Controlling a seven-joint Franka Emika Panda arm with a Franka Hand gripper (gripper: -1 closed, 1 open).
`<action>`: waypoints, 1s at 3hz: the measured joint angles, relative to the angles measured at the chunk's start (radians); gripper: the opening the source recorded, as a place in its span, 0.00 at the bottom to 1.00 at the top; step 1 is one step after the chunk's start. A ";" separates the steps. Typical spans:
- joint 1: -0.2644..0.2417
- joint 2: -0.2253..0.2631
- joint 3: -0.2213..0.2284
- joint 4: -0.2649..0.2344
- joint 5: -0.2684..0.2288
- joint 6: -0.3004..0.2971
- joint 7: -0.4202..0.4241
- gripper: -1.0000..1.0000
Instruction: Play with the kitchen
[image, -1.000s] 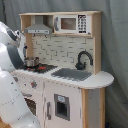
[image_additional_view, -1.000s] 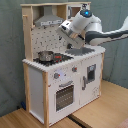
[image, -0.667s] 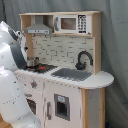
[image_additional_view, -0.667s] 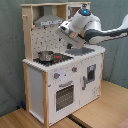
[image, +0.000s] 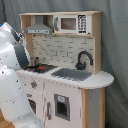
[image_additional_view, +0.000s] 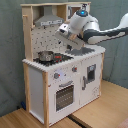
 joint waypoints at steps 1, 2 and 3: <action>-0.072 -0.005 0.063 0.001 0.029 0.000 -0.046 1.00; -0.146 -0.019 0.122 0.011 0.060 0.000 -0.093 1.00; -0.221 -0.043 0.178 0.036 0.097 -0.001 -0.141 1.00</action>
